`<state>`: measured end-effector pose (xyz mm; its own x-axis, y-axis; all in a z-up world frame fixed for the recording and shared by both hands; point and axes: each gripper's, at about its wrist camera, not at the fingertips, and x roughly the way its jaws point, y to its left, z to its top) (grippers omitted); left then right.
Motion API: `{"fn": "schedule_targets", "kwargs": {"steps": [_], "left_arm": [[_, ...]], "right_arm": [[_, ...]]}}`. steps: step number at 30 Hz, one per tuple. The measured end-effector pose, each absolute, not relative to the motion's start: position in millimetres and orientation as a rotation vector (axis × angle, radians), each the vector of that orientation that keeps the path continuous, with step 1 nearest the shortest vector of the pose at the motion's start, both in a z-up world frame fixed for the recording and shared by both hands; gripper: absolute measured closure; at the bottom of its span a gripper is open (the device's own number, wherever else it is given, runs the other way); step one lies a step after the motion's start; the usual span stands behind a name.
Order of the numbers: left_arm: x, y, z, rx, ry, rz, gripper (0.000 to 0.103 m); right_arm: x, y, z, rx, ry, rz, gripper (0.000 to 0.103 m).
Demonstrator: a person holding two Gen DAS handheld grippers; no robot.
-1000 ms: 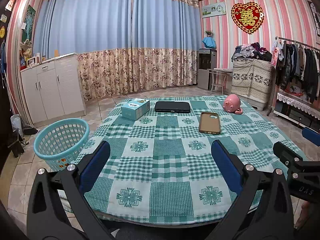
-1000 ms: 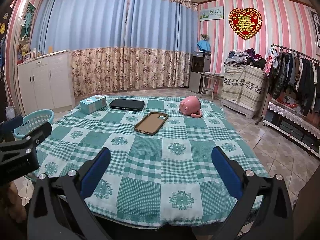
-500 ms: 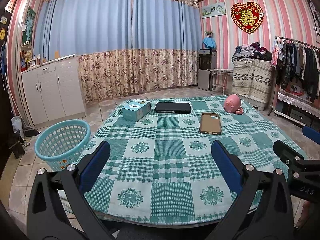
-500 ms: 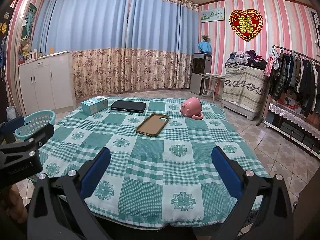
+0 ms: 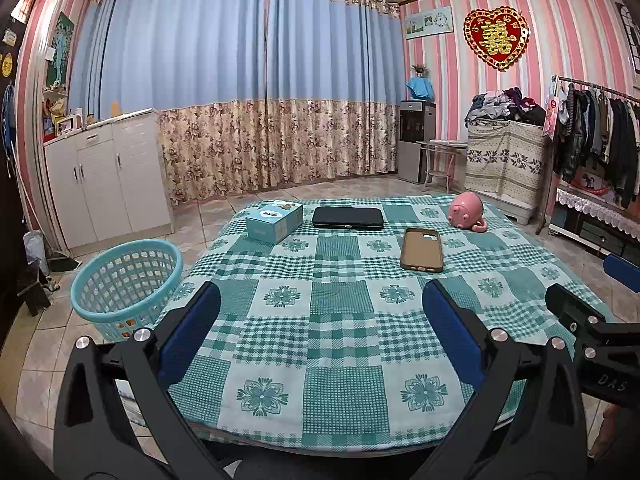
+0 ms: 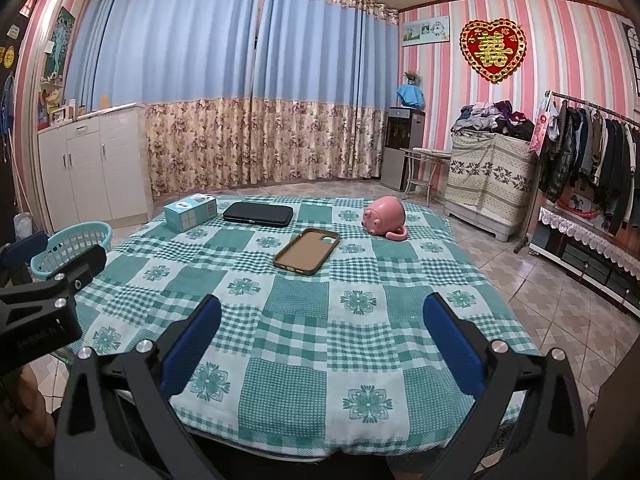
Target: Collect trash
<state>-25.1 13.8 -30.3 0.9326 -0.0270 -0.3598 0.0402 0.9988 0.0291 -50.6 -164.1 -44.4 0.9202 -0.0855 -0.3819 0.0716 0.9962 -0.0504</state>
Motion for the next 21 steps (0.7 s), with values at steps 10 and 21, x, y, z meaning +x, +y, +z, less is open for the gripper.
{"fn": "schedule_targets", "kwargs": {"steps": [10, 21], "left_arm": [[-24.6, 14.1, -28.3, 0.035, 0.365, -0.032, 0.005], [-23.7, 15.0, -28.7, 0.036, 0.363, -0.031, 0.005]], "right_arm": [[-50.0, -164.9, -42.6, -0.040, 0.387, -0.080, 0.004], [-49.0, -165.1, -41.3, -0.040, 0.384, -0.081, 0.004]]}}
